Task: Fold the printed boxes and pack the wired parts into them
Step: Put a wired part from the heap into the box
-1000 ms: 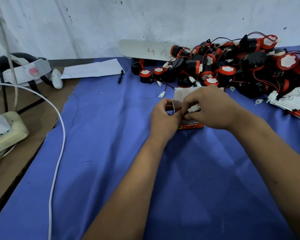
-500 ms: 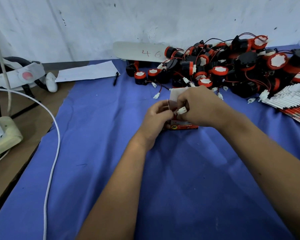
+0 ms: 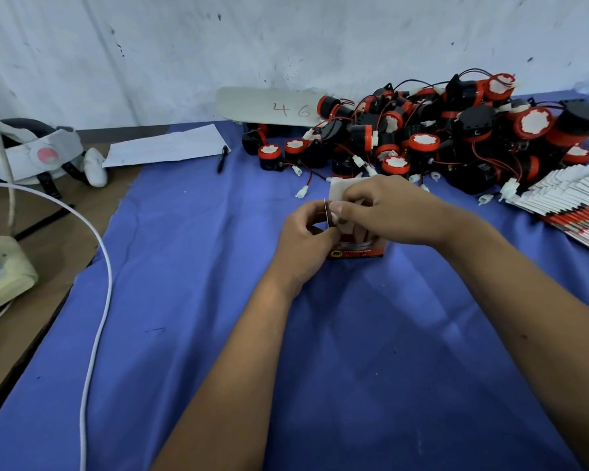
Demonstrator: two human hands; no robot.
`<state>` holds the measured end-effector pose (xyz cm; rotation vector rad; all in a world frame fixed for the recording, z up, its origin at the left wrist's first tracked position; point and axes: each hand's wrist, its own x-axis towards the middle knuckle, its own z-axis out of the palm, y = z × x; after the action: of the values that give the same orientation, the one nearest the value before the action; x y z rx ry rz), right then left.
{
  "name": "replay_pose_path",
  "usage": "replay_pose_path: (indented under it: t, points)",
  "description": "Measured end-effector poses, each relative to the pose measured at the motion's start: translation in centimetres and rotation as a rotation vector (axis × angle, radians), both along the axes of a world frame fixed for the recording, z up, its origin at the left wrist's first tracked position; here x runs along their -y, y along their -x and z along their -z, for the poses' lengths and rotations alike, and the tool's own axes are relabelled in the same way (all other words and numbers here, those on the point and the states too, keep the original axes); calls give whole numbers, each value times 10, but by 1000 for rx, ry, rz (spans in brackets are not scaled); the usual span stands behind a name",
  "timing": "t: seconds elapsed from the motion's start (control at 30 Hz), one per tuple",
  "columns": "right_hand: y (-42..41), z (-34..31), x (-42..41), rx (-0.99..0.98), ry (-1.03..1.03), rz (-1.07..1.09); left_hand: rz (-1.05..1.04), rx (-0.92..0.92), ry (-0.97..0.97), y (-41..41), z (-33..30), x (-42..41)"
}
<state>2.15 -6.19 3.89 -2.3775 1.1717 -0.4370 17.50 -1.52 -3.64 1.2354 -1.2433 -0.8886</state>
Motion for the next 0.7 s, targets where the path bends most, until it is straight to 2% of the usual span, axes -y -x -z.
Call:
replay_pose_path:
  t: [0.13,0.33,0.7]
  points:
    - [-7,4,2,-55,149,48,42,3,6,-2,0,-1]
    - [-6,1,3,-55,147,-51,30,29,14,-2,0,0]
    - [-16,8,-1,-254,415,71,35,41,1,-4,-1,1]
